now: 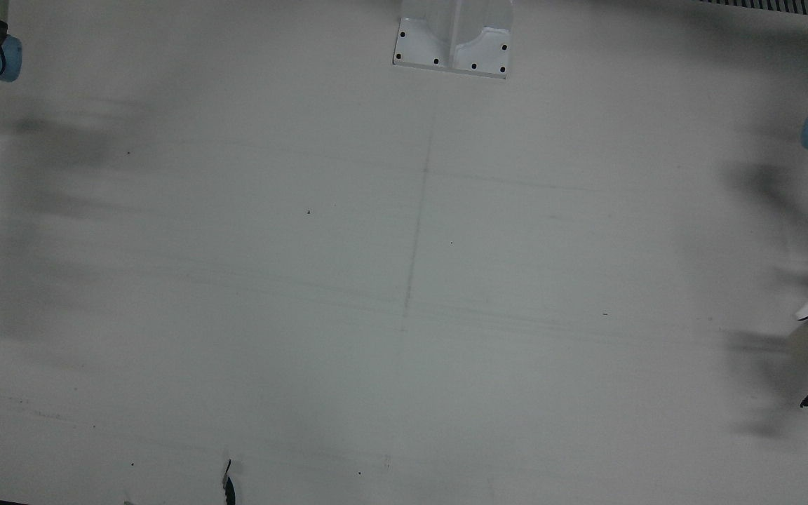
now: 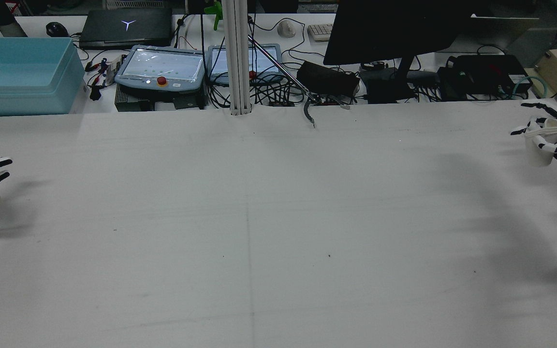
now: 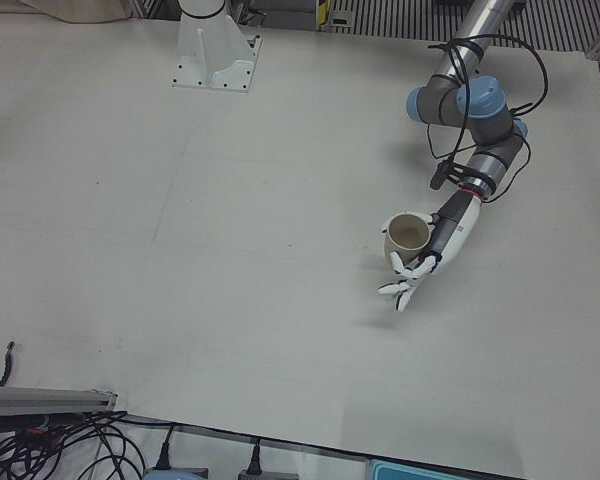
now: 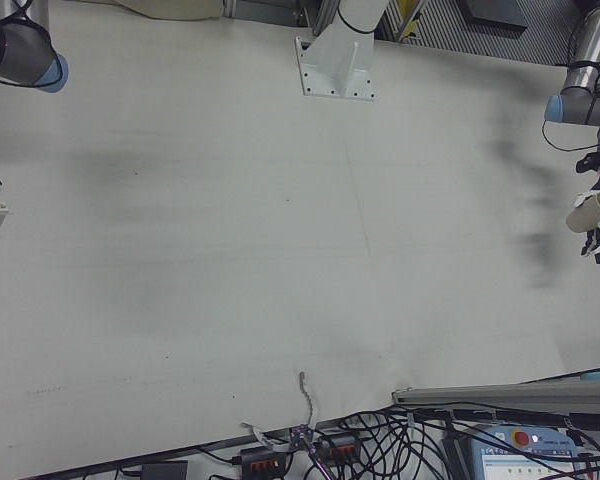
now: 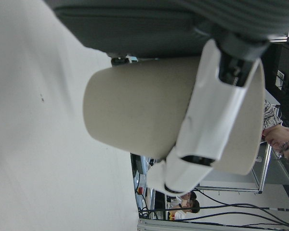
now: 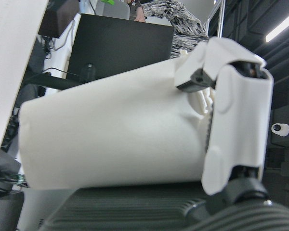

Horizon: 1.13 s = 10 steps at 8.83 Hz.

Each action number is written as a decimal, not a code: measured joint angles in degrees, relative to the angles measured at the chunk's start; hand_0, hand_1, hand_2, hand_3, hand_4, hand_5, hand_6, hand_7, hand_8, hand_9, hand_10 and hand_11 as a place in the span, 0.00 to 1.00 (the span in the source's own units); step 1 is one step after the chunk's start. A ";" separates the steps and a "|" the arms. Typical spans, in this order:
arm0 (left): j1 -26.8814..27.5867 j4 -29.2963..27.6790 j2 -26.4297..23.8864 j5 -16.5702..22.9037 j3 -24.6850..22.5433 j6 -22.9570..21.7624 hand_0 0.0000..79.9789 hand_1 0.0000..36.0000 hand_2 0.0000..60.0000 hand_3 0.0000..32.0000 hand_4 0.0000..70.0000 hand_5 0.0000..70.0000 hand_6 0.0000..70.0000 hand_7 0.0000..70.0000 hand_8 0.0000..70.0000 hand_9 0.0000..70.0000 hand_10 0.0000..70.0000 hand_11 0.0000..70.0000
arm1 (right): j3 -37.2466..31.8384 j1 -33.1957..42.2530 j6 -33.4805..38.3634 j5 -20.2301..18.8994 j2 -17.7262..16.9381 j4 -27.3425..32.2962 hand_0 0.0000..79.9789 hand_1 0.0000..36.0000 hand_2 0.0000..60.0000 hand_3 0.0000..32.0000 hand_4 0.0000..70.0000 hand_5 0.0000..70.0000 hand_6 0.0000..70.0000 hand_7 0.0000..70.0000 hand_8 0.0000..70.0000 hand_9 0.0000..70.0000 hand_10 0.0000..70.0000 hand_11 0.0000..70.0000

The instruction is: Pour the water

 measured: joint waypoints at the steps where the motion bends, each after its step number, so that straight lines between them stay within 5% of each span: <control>1: 0.10 -3.12 0.01 0.02 3.88 0.32 1.00 1.00 0.99 0.00 0.52 1.00 0.26 0.25 0.08 0.03 0.10 0.20 | -4.17 -2.49 -0.04 3.02 1.06 2.09 0.79 1.00 1.00 0.00 0.16 0.37 0.87 0.98 0.88 1.00 0.32 0.51; 3: 0.16 -8.19 -0.03 0.01 10.03 1.54 1.00 1.00 0.52 0.00 0.47 1.00 0.25 0.23 0.08 0.03 0.07 0.15 | -7.85 -6.74 -0.58 8.37 1.77 4.08 0.83 1.00 1.00 0.00 0.13 0.35 0.82 0.93 0.82 1.00 0.27 0.44; 4: 0.21 -9.51 -0.05 -0.02 11.77 1.99 0.91 0.82 0.27 0.00 0.38 1.00 0.22 0.21 0.06 0.02 0.05 0.10 | -8.36 -7.77 -0.67 9.64 1.85 4.40 0.97 1.00 0.77 0.00 0.05 0.28 0.63 0.70 0.58 0.77 0.04 0.10; 5: 0.43 -10.16 -0.04 -0.01 12.67 2.45 0.72 0.53 0.10 0.00 0.42 1.00 0.21 0.20 0.04 0.02 0.02 0.05 | -8.28 -7.97 -0.50 10.23 1.76 4.71 0.78 0.78 0.20 0.00 0.00 0.19 0.42 0.46 0.30 0.38 0.00 0.00; 6: 0.63 -10.47 -0.02 0.02 13.06 3.16 0.64 0.32 0.00 0.00 0.48 0.48 0.19 0.19 0.03 0.02 0.00 0.01 | -8.04 -7.60 -0.25 10.46 1.48 5.05 0.70 0.53 0.00 0.00 0.00 0.11 0.24 0.13 0.04 0.01 0.00 0.00; 7: 0.80 -10.64 0.00 0.35 13.28 4.25 0.60 0.20 0.00 0.00 0.52 0.05 0.18 0.19 0.02 0.02 0.00 0.00 | -7.78 -7.01 -0.03 10.53 0.96 5.32 0.68 0.47 0.00 0.00 0.00 0.08 0.14 0.00 0.01 0.00 0.00 0.00; 10: 1.27 -11.04 -0.47 1.16 14.66 6.45 0.52 0.04 0.00 0.00 0.44 0.00 0.15 0.14 0.01 0.01 0.00 0.00 | -7.25 -5.59 0.39 10.33 -0.32 5.59 0.65 0.44 0.00 0.12 0.00 0.06 0.04 0.00 0.00 0.00 0.00 0.00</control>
